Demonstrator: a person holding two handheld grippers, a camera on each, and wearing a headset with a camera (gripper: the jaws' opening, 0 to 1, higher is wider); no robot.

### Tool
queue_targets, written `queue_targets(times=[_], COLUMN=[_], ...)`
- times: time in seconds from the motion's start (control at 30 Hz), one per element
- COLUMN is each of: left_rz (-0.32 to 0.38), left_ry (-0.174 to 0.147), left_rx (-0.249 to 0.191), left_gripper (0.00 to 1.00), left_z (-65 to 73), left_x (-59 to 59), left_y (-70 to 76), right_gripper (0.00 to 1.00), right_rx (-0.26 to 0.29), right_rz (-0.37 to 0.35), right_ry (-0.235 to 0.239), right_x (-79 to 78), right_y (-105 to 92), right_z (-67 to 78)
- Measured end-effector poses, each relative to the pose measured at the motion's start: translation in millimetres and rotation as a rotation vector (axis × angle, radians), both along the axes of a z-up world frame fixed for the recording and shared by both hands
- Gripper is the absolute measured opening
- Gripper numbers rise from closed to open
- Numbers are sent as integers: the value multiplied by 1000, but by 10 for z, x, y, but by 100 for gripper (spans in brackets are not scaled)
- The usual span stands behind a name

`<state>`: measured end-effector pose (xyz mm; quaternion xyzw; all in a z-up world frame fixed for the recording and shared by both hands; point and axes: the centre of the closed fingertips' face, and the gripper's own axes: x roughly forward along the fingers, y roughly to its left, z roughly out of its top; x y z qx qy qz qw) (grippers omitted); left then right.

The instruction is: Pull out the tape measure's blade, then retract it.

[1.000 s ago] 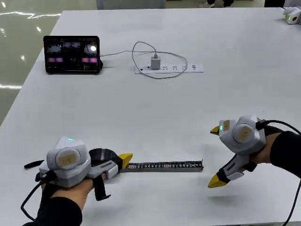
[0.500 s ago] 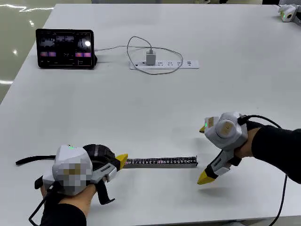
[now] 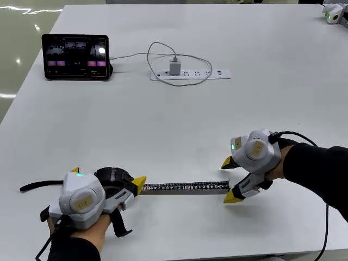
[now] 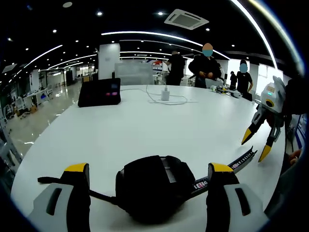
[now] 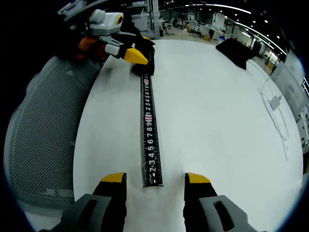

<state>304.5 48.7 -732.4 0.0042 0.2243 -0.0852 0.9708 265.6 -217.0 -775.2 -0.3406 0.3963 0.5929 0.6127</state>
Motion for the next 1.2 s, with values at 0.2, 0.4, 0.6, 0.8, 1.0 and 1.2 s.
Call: queue_targets(times=[0.2, 0.4, 0.6, 0.8, 1.0, 1.2], left_rz=[-18, -17, 22, 32, 15, 14], left_ry=[-10, -5, -5, 15, 27, 94], left_rx=[15, -5, -50, -35, -23, -80], left_gripper=[99, 99, 99, 97, 88, 73], left_z=[27, 24, 31, -15, -44, -141], left_x=[-4, -8, 12, -1, -19, -65], left_y=[-15, -37, 2, 24, -8, -51], right_gripper=[24, 19, 12, 11, 10, 10], right_rx=[-28, -48, -56, -104, -125, -147], right_rz=[17, 38, 45, 13, -32, -43], right_ry=[-17, -36, -43, -39, -11, -3], right_x=[-3, 6, -30, -30, -10, -11], right_y=[-33, -36, -35, -31, -20, -22], right_z=[-33, -51, -54, -62, -74, -80])
